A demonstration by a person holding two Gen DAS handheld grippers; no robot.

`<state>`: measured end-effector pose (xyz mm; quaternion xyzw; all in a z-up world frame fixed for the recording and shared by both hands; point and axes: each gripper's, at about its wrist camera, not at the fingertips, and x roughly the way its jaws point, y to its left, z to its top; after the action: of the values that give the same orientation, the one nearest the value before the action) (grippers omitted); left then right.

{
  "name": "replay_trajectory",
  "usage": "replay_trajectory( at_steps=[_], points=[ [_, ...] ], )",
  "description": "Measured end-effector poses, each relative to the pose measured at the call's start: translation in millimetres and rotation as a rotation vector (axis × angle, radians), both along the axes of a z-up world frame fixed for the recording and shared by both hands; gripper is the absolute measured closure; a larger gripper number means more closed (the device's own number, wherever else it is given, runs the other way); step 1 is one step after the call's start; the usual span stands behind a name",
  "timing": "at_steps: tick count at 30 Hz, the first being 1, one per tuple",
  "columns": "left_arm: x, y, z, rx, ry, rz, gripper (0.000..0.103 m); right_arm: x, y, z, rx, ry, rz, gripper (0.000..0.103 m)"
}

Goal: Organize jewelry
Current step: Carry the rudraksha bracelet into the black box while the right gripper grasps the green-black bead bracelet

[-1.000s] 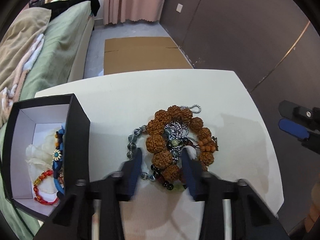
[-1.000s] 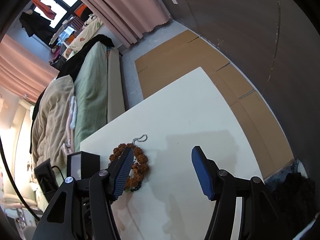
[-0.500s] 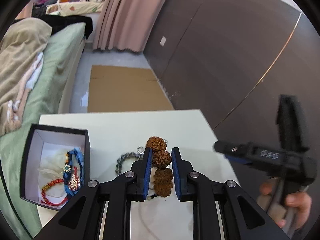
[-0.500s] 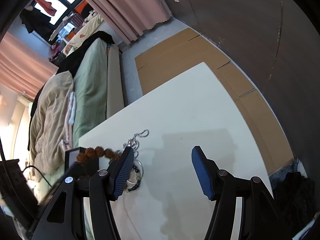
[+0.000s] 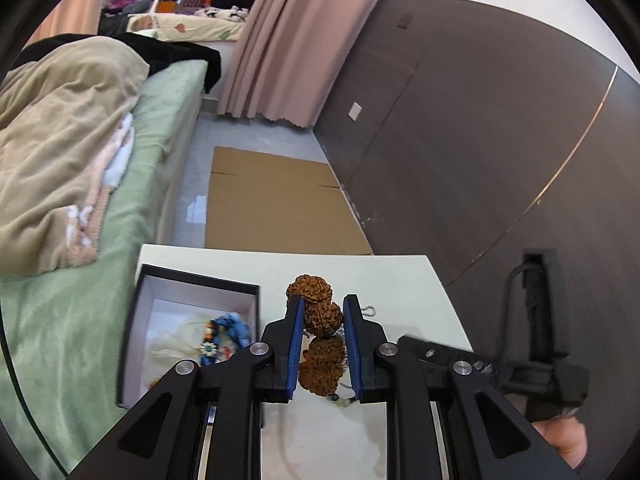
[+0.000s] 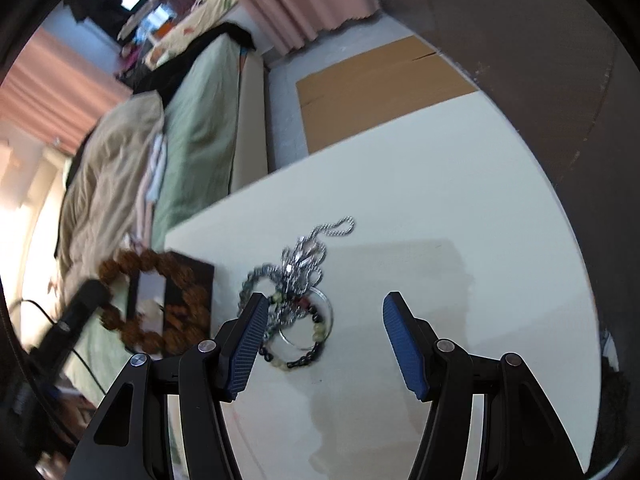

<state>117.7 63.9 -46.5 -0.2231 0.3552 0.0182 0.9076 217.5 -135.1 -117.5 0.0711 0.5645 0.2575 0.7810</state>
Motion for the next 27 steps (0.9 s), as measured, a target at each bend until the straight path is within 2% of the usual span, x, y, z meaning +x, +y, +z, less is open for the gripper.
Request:
replay_trajectory(
  at_steps=[6, 11, 16, 17, 18, 23, 27],
  points=[
    [-9.5, 14.8, 5.9, -0.012, -0.016, 0.018, 0.083, -3.1, 23.9, -20.6, -0.093, 0.005, 0.049, 0.044],
    [-21.2, 27.0, 11.6, -0.016, -0.028, 0.036, 0.083, -5.3, 34.2, -28.0, -0.143, -0.012, 0.074, 0.052],
    [-34.0, 39.1, 16.0, -0.013, -0.038, 0.063, 0.083, -12.2, 46.4, -31.7, -0.264, -0.081, 0.107, 0.071],
    [-36.1, 41.1, 16.6, -0.012, -0.039, 0.067, 0.083, -13.8, 48.1, -31.0, -0.283, -0.099, 0.111, 0.077],
    [-37.6, 43.1, 17.0, -0.009, -0.039, 0.071, 0.083, -15.0, 49.9, -31.0, -0.296, -0.11, 0.119, 0.093],
    [-40.5, 50.6, 11.5, 0.014, -0.006, 0.1, 0.083, -18.8, 44.7, -22.3, -0.278, -0.131, 0.11, 0.093],
    [-40.1, 51.9, 6.3, 0.006, 0.012, 0.098, 0.083, -23.3, 33.4, -3.4, -0.214, -0.155, 0.094, 0.093]
  ],
)
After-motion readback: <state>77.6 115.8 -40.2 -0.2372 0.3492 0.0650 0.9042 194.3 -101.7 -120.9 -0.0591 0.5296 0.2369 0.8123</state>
